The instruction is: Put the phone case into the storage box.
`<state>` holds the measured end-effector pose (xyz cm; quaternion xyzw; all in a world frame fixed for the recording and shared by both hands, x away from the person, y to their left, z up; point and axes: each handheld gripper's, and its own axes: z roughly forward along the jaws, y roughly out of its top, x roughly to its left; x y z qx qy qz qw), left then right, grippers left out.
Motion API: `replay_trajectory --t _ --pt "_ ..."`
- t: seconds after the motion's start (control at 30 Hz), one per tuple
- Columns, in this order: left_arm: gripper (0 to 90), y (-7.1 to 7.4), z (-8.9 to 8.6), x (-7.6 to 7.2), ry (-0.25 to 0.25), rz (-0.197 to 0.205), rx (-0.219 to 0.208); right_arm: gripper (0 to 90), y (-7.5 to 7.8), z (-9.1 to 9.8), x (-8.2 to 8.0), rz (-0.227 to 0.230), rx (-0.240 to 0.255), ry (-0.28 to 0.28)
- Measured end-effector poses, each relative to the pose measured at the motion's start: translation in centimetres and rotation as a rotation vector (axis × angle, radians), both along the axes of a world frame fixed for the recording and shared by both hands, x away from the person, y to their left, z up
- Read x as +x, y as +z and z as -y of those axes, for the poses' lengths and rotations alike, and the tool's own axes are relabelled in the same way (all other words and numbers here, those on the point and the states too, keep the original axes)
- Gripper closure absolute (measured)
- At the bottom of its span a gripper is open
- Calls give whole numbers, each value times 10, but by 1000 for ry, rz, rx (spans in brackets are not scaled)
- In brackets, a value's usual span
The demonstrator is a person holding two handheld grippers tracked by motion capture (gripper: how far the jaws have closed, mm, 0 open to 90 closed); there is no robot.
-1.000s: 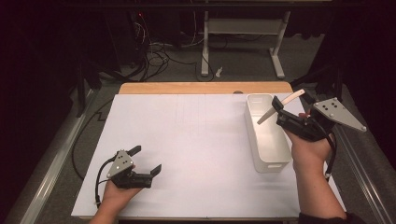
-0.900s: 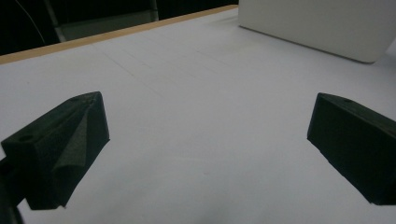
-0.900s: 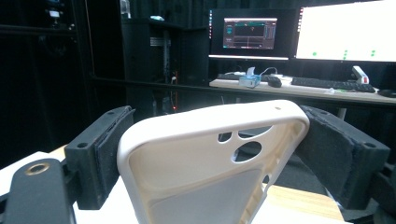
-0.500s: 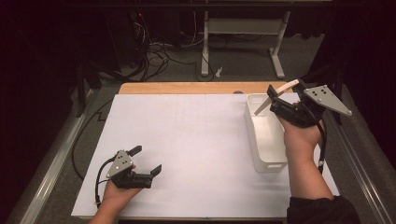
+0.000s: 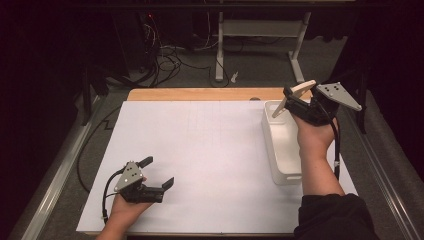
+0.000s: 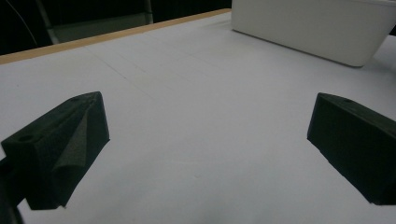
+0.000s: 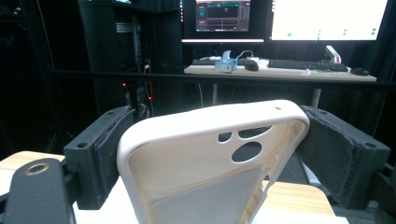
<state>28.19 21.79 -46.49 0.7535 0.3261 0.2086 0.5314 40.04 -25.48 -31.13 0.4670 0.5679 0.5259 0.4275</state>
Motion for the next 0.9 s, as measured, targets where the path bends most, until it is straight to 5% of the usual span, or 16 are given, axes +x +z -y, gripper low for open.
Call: replay_trajectory --t 0.9 --pt "2 2 -1 -2 -6 18 -11 142 -24 -4 35 -85 35 -68"
